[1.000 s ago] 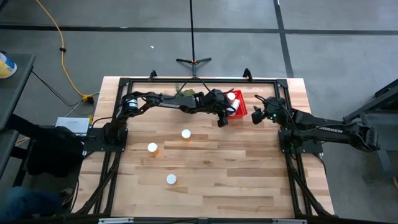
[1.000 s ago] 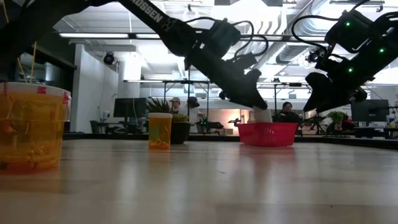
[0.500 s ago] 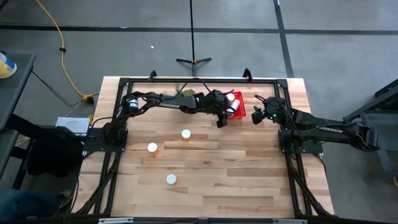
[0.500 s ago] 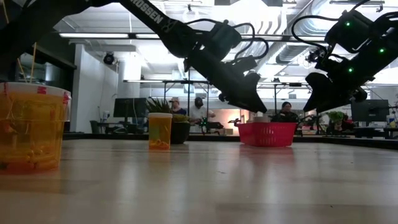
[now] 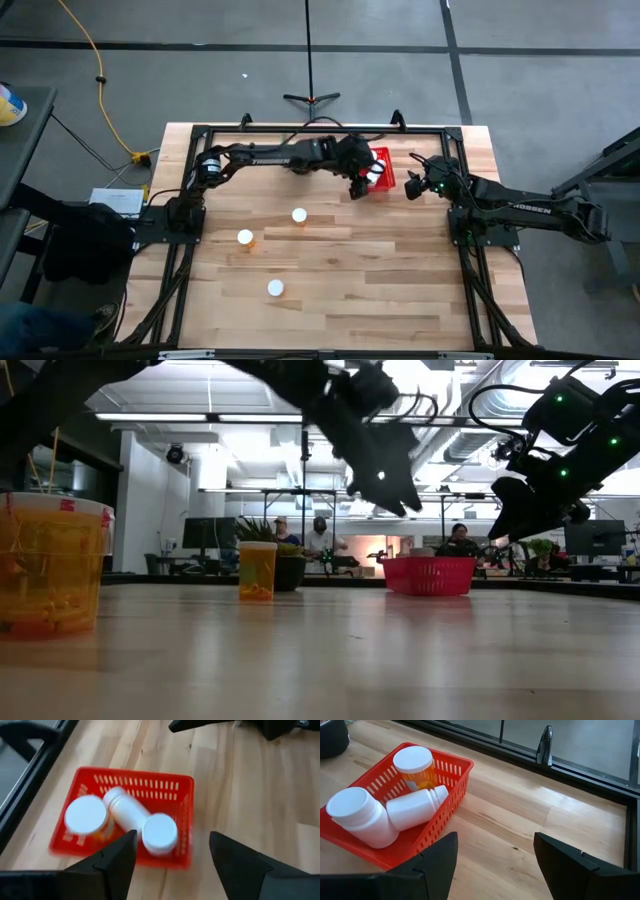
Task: Pick and place pill bottles into a basket
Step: Put the middle left orange pill bottle into the bin
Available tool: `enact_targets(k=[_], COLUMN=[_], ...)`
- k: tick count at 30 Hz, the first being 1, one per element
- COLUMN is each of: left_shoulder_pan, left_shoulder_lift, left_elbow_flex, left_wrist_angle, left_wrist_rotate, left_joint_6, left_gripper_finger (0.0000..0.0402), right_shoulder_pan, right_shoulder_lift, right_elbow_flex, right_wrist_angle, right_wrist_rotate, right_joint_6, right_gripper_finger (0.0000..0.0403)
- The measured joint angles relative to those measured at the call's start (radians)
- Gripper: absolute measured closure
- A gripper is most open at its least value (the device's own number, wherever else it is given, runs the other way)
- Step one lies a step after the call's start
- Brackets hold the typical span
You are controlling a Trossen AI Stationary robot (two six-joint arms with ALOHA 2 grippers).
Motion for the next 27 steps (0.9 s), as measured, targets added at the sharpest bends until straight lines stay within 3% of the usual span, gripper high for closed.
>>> enact_targets(k=[6, 12, 18, 27], left_shoulder_pan=[-0.012, -0.049, -0.080, -0.163], left_shoulder_lift=[-0.018, -0.098, -0.241, -0.616], left_elbow_flex=[0.155, 0.123, -0.027, -0.403], left_wrist_angle=[-0.356, -0.550, -0.619, -0.584], left_wrist_rotate=[0.033, 0.022, -0.035, -0.101], left_joint_6=[-0.005, -0.013, -0.094, -0.386], left_gripper_finger=[0.0138, 0.0150, 0.0154, 0.0154], right_shoulder_pan=[0.000, 0.000, 0.000, 0.000], right_shoulder_lift=[0.000, -0.001, 0.000, 0.000], right_elbow_flex=[0.000, 0.001, 0.001, 0.001], right_wrist_angle=[0.000, -0.002, 0.000, -0.003], right_wrist_rotate=[-0.001, 0.005, -0.004, -0.007], right_joint_6=[0.000, -0.007, -0.024, -0.036], right_gripper_finger=[0.0151, 0.0151, 0.0151, 0.0151])
